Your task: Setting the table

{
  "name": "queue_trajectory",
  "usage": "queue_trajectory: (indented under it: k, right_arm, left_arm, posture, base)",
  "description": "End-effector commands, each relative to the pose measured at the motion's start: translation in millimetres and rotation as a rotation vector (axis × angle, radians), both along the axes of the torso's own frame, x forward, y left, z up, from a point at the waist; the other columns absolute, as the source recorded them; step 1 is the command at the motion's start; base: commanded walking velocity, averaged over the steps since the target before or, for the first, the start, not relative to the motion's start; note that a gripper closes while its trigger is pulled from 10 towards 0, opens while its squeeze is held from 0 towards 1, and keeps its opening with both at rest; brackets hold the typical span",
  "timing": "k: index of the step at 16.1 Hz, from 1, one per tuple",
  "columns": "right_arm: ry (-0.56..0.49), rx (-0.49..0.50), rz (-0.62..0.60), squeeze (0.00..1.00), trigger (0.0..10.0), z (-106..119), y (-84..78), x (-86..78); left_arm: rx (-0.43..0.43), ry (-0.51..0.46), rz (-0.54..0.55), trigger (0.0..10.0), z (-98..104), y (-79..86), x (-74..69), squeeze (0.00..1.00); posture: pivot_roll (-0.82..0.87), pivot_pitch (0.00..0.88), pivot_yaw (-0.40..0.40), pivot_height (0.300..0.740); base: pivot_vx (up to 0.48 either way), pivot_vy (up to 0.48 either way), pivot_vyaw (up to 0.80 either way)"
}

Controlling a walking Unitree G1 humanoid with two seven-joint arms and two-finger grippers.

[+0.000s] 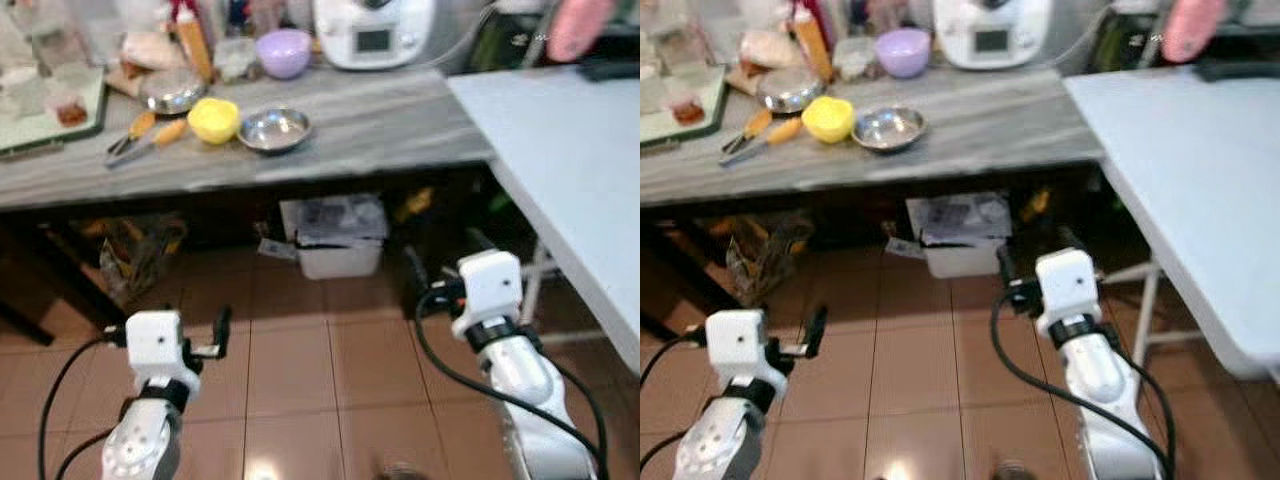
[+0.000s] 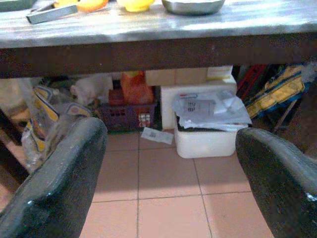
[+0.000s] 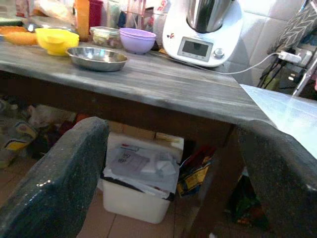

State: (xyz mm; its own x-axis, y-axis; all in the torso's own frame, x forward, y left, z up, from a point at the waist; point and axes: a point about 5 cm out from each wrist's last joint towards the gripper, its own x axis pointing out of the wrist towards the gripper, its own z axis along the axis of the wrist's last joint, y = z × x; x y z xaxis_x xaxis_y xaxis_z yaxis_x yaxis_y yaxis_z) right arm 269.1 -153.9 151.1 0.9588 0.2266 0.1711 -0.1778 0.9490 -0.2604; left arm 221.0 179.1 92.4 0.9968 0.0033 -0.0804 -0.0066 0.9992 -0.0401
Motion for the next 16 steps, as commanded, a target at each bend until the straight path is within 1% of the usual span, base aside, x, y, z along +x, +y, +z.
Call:
queue_trajectory:
  k: [1, 4, 5, 6, 7, 9, 11, 13, 14, 16]
  right_arm:
    - [0.005, -0.004, -0.001, 0.96, 10.0, -1, -2.2, 0.4]
    - [0.026, -0.008, 0.018, 0.95, 10.0, -6, -4.3, 0.9]
    - [0.041, -0.011, 0.034, 0.89, 10.0, -8, -3.6, 2.0]
    - [0.053, -0.013, 0.058, 0.65, 10.0, -9, -1.7, 3.1]
    - [0.075, -0.041, 0.100, 0.00, 10.0, -14, 2.0, 3.9]
    - [0.134, -0.071, 0.139, 0.00, 10.0, -28, 4.4, 5.0]
    - [0.191, -0.062, 0.147, 0.00, 10.0, -41, 2.1, 3.7]
    - [0.254, -0.049, 0.124, 0.00, 10.0, -56, -2.3, 3.0]
    - [0.257, -0.045, 0.122, 0.00, 10.0, -57, -2.3, 3.1]
    - [0.284, -0.006, 0.085, 0.00, 10.0, -63, -2.9, 6.1]
  left_arm:
    - [0.012, 0.009, 0.017, 10.0, -2, 2.2, -1.4, 0.00]
    - [0.029, 0.018, 0.038, 10.0, -7, 6.3, -3.4, 0.00]
    - [0.034, 0.024, 0.048, 10.0, -9, 8.2, -4.0, 0.00]
    - [0.048, 0.031, 0.065, 10.0, -12, 10.7, -4.3, 0.00]
    - [0.057, 0.045, 0.074, 10.0, -17, 12.6, -4.6, 0.00]
    - [0.084, 0.085, 0.084, 10.0, -32, 16.2, -7.2, 0.00]
    - [0.099, 0.134, 0.116, 10.0, -48, 23.5, -13.1, 0.00]
    - [0.114, 0.172, 0.129, 10.0, -61, 28.3, -18.7, 0.00]
    - [0.118, 0.179, 0.131, 10.0, -63, 29.3, -19.9, 0.00]
    - [0.130, 0.208, 0.143, 10.0, -73, 32.5, -25.2, 0.00]
  posture:
    - [-0.12, 0.126, 0.104, 0.740]
    - [-0.12, 0.121, 0.106, 0.740]
    - [-0.12, 0.119, 0.109, 0.740]
    - [-0.12, 0.115, 0.111, 0.740]
    - [-0.12, 0.111, 0.114, 0.740]
    - [-0.12, 0.100, 0.112, 0.740]
    - [-0.11, 0.090, 0.107, 0.740]
    - [-0.10, 0.083, 0.102, 0.740]
    - [-0.10, 0.083, 0.102, 0.740]
    - [-0.09, 0.077, 0.093, 0.740]
  base:
    - [-0.266, 0.000, -0.80]
    - [0.000, 0.000, 0.00]
    - [0.000, 0.000, 0.00]
    - [0.000, 0.000, 0.00]
    - [0.000, 0.000, 0.00]
    - [0.000, 0.000, 0.00]
    - [0.000, 0.000, 0.00]
    - [0.000, 0.000, 0.00]
    - [0.000, 0.000, 0.00]
    - [0.000, 0.000, 0.00]
